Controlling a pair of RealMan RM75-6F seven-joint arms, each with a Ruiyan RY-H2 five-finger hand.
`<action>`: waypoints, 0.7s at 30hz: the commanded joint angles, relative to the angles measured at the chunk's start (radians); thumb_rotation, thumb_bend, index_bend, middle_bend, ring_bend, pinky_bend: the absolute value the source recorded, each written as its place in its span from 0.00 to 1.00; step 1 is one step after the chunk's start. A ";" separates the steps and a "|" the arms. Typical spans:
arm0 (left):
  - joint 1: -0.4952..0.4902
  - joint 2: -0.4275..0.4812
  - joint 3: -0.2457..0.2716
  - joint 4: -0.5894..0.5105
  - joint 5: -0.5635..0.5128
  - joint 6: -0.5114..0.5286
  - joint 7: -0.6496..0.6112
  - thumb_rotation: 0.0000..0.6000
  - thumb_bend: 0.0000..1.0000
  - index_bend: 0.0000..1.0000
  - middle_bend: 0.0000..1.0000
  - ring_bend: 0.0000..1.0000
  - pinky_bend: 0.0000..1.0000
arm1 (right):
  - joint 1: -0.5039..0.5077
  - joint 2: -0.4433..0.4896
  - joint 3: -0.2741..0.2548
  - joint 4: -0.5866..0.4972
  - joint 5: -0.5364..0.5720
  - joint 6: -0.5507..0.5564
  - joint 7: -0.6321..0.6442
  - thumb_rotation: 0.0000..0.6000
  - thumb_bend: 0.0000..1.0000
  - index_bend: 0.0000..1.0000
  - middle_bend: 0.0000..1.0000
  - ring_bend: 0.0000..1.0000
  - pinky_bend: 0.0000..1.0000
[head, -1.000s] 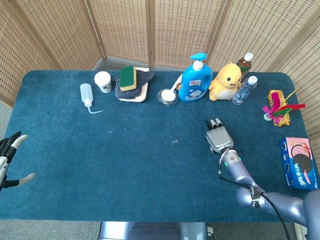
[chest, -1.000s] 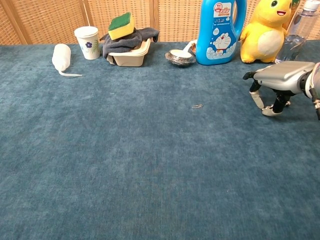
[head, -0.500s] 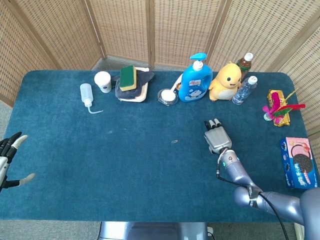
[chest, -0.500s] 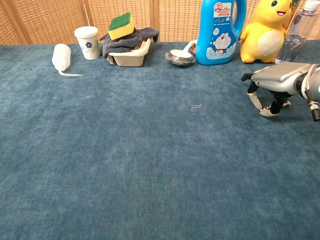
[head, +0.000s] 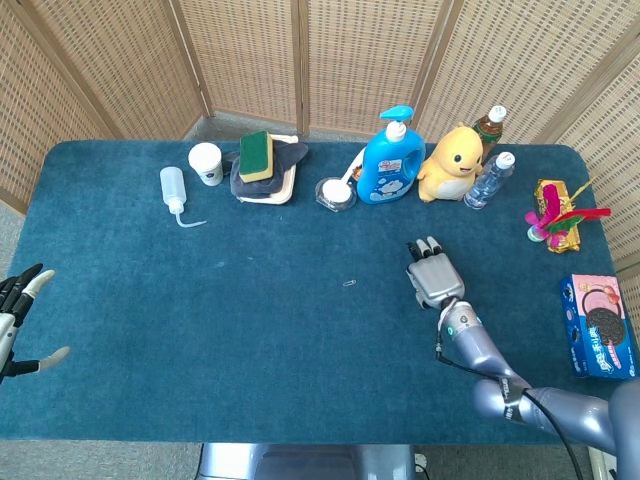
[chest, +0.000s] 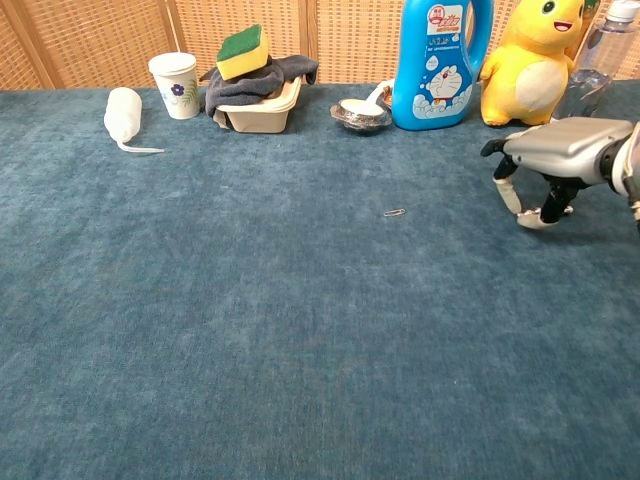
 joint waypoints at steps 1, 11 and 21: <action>0.000 -0.001 0.000 0.000 0.001 0.000 0.001 1.00 0.28 0.00 0.00 0.00 0.00 | -0.014 0.022 0.009 -0.025 -0.035 0.011 0.041 1.00 0.46 0.61 0.08 0.00 0.00; 0.000 -0.001 0.001 -0.002 0.003 0.000 0.001 1.00 0.28 0.00 0.00 0.00 0.00 | -0.034 0.065 0.036 -0.088 -0.088 -0.014 0.173 1.00 0.46 0.61 0.08 0.00 0.00; -0.001 0.002 0.002 0.000 0.006 0.001 -0.007 1.00 0.28 0.00 0.00 0.00 0.00 | -0.035 0.102 0.058 -0.149 -0.114 -0.023 0.232 1.00 0.46 0.61 0.08 0.00 0.00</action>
